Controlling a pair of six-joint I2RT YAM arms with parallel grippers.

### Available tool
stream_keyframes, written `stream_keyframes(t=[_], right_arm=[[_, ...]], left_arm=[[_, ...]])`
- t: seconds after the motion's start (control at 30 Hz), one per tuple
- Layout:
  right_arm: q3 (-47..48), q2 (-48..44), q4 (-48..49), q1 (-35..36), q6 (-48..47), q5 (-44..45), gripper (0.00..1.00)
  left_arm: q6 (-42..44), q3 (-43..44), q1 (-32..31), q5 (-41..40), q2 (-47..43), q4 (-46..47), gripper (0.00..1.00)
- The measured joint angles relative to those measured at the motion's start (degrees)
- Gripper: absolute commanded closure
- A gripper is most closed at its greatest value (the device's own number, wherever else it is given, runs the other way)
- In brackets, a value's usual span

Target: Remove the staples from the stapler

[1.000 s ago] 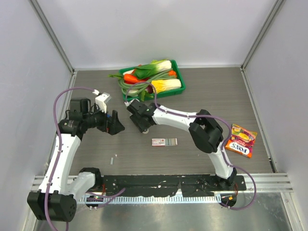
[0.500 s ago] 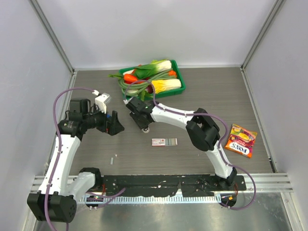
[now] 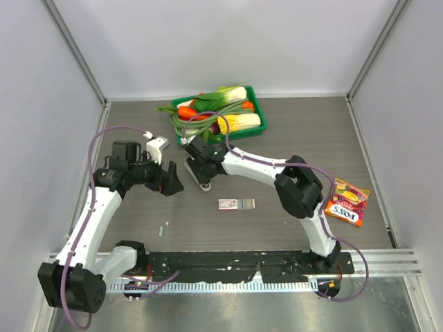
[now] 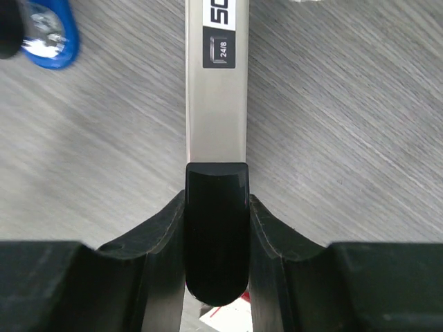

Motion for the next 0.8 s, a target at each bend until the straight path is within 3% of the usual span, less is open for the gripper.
stream_keyframes(t=[0.33,0.5,0.8], right_arm=[[-17.9,-22.1,20.3,0.0,12.5,-3.3,0.99],[-20.8,-25.8,28.2,0.0,17.0,-4.0,0.99],[-25.9,-29.0,31.3,0.0,19.8,-4.2,0.99]], left_arm=[[-0.1,-2.1,-5.0,-3.3,6.2,3.8,0.04],[-0.7,-2.6,-6.4,-4.4,7.8,6.6,0.05],[-1.6,-3.9,-7.0,-2.9,7.9,8.9,0.03]])
